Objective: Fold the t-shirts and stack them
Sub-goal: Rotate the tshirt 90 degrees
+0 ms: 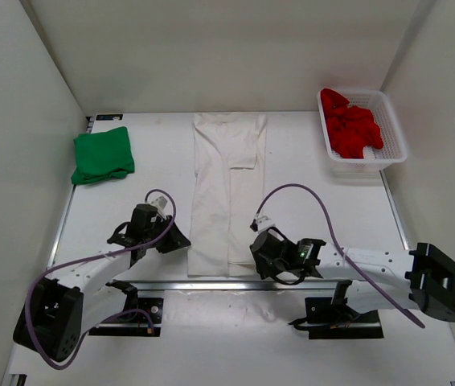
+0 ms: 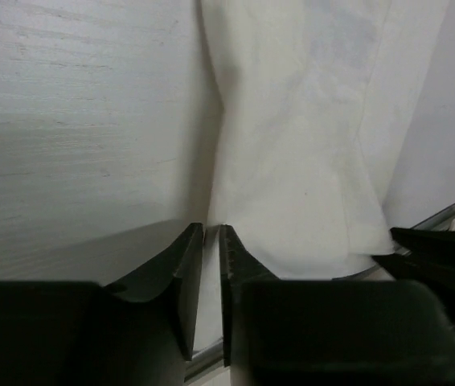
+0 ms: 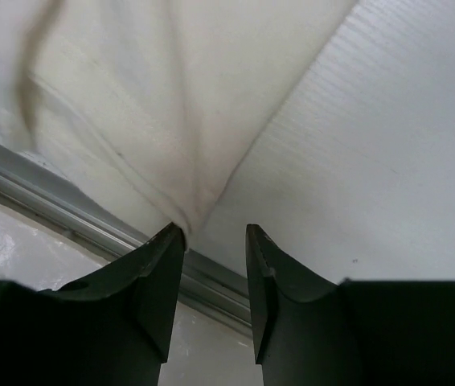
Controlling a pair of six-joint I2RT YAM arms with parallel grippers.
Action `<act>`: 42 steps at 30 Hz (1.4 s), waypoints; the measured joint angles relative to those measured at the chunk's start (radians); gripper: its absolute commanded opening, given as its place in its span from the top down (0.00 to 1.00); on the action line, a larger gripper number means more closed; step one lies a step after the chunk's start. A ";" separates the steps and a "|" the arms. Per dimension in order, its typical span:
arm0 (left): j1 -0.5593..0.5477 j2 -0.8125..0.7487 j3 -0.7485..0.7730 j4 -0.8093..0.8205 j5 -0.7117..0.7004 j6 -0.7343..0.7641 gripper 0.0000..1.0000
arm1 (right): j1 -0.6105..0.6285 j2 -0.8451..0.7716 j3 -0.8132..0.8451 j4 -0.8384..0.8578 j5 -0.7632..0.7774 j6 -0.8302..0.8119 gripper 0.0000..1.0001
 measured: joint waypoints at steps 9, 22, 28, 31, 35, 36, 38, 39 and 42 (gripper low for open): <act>0.000 -0.037 -0.003 -0.003 0.003 -0.005 0.52 | 0.008 0.073 0.142 -0.008 -0.039 -0.081 0.67; -0.024 -0.053 -0.008 0.013 0.008 -0.019 0.57 | 0.051 0.340 0.286 0.086 -0.034 -0.262 0.74; -0.043 -0.051 -0.009 0.032 0.011 -0.027 0.58 | 0.076 0.417 0.294 0.117 -0.016 -0.325 0.71; -0.044 -0.051 -0.011 0.036 0.012 -0.029 0.58 | 0.089 0.431 0.316 0.124 -0.006 -0.341 0.70; -0.046 -0.051 -0.021 0.042 0.012 -0.032 0.59 | 0.100 0.437 0.331 0.132 0.021 -0.349 0.71; -0.048 -0.051 -0.026 0.044 0.012 -0.034 0.59 | 0.100 0.438 0.331 0.136 0.029 -0.350 0.71; -0.052 -0.051 -0.034 0.047 0.012 -0.039 0.60 | 0.098 0.442 0.331 0.140 0.037 -0.349 0.72; -0.053 -0.051 -0.037 0.050 0.012 -0.040 0.60 | 0.098 0.444 0.331 0.142 0.041 -0.349 0.73; -0.053 -0.051 -0.043 0.051 0.013 -0.041 0.59 | 0.094 0.450 0.326 0.149 0.051 -0.348 0.79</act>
